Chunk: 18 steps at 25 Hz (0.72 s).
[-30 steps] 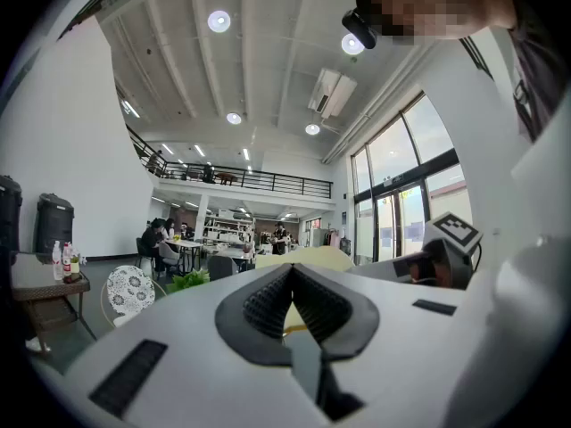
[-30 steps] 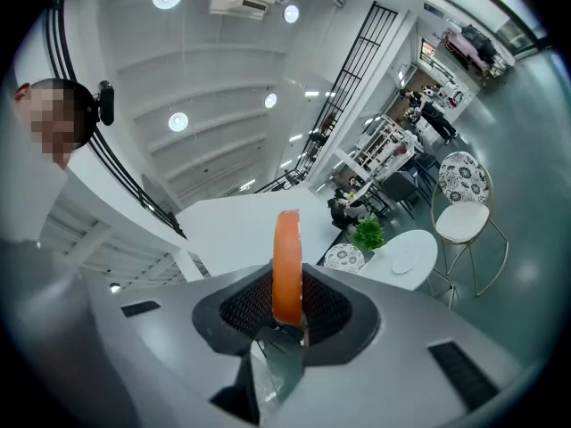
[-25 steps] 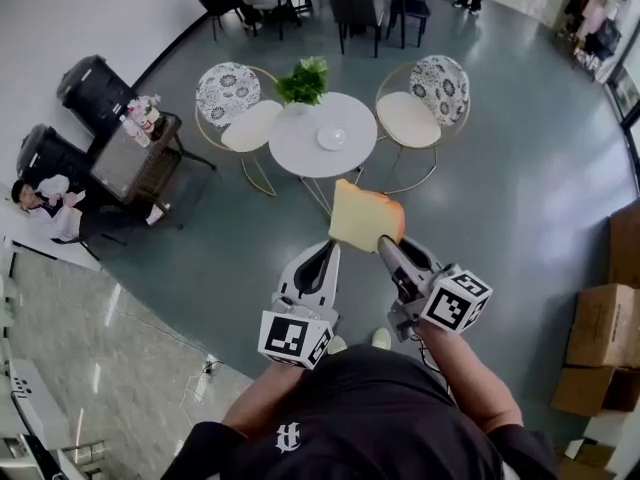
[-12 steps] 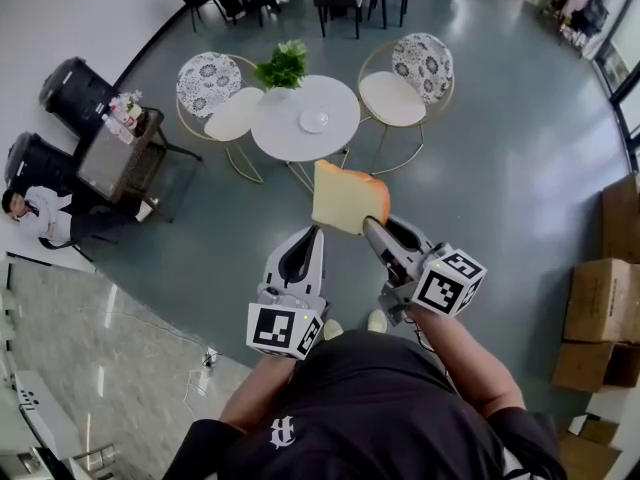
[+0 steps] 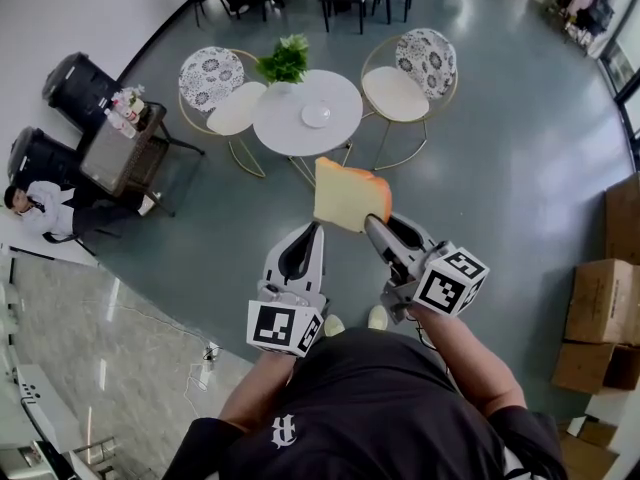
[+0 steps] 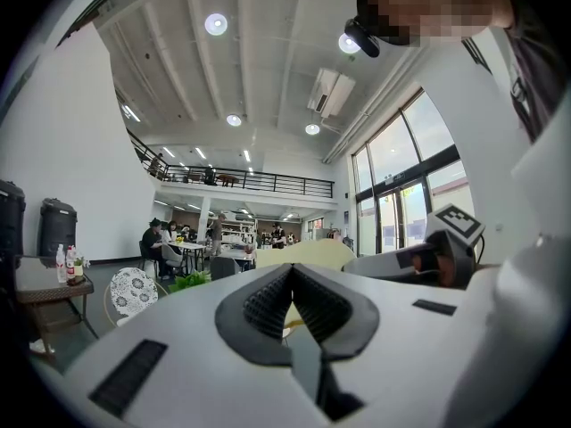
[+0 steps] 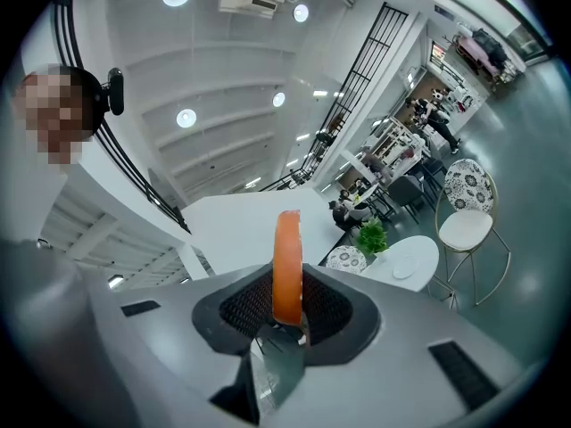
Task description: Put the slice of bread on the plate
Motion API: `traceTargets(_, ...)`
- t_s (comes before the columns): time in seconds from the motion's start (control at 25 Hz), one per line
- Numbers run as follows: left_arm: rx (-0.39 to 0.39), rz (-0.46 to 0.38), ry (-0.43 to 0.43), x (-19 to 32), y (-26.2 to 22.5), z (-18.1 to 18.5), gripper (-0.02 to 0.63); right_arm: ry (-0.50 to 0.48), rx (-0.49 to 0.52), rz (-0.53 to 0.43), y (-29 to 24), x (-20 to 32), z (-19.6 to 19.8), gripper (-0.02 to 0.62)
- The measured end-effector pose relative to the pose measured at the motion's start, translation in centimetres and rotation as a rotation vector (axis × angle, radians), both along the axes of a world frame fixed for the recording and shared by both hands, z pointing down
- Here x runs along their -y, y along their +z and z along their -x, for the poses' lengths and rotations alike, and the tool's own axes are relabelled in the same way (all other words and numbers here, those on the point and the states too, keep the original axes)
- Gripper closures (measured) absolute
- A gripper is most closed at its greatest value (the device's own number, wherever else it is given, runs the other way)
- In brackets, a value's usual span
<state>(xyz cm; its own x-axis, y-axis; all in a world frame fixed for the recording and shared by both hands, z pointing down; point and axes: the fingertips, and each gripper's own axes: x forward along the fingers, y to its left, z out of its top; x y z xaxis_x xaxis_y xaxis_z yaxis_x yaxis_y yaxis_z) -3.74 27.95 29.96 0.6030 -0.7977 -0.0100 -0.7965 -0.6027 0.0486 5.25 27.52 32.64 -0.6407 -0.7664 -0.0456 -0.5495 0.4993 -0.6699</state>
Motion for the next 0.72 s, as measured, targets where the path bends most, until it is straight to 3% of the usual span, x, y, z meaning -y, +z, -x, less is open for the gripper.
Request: traceTargets(0.72, -0.004, 0.012, -0.055, 0.0, 0.8, -4.2, 0.598, -0.042, -0.034, -0.018, 0.9, 0.6, -4.5, 0.505)
